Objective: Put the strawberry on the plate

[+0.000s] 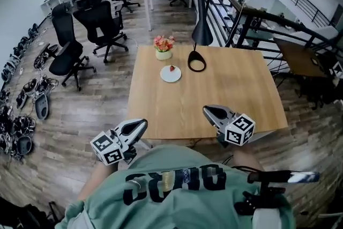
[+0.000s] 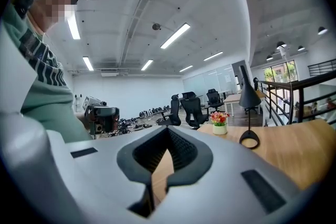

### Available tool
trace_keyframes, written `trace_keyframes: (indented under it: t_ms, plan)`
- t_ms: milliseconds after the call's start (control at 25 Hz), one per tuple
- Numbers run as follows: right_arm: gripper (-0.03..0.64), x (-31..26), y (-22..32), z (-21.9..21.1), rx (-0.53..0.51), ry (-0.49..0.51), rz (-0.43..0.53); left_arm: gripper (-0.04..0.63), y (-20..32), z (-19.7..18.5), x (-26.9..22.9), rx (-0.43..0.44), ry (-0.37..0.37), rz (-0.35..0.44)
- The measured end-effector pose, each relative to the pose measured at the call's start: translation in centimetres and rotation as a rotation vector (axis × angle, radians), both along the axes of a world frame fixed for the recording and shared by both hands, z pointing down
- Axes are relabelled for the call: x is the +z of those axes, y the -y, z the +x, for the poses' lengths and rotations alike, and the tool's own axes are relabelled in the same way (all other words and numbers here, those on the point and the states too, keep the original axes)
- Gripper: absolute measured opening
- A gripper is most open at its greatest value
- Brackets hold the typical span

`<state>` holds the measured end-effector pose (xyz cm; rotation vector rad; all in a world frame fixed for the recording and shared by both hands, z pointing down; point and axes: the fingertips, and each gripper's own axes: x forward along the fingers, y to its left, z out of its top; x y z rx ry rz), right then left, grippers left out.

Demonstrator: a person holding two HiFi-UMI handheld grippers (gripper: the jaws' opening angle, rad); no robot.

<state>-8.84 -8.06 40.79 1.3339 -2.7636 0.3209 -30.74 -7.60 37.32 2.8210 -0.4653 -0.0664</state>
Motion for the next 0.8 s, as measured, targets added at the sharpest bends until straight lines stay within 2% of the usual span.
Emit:
trace_keyframes:
  t_ms: [480, 800]
  plan:
    - [0.006, -0.7, 1.1, -2.9, 0.009, -0.030, -0.036, 0.003, 2.1, -1.7, 0.5, 0.035, -0.017, -0.041]
    - [0.006, -0.9, 2.8, -2.6, 0.015, -0.039, -0.044, 0.003, 3.9, -0.3, 0.5, 0.075, -0.022, -0.049]
